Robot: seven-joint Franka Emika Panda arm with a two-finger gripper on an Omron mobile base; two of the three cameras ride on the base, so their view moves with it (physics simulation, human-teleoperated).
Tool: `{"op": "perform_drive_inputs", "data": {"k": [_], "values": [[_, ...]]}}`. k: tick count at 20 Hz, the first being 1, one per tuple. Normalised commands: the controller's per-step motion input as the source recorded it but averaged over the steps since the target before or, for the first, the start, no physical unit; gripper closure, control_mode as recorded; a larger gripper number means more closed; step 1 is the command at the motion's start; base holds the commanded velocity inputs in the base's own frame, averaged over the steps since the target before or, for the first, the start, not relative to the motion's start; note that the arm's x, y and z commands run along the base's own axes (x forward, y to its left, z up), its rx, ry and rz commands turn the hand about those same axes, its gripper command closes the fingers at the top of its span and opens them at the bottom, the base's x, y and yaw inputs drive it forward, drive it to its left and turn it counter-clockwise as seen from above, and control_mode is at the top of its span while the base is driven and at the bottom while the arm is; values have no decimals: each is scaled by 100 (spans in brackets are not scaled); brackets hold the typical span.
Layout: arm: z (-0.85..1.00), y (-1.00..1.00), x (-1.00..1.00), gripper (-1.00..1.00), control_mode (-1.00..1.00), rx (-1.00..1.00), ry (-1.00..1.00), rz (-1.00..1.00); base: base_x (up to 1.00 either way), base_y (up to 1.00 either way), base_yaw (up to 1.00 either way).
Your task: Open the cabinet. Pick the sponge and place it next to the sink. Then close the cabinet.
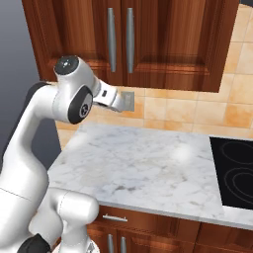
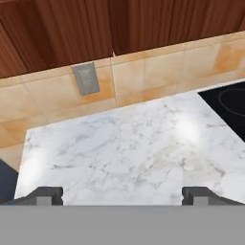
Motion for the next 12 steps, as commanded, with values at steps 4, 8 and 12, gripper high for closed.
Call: {"op": "perform_drive_inputs", "data": {"k": [4,8,12], "values": [[29,-4,-2,-100,-100,0,-22,-13,0,0,0],[21,-2,-24,-100,-100,5,-11,4,0,0,0],[72,-2,-49,-100,-100,5,-8,11,0,0,0]]}}
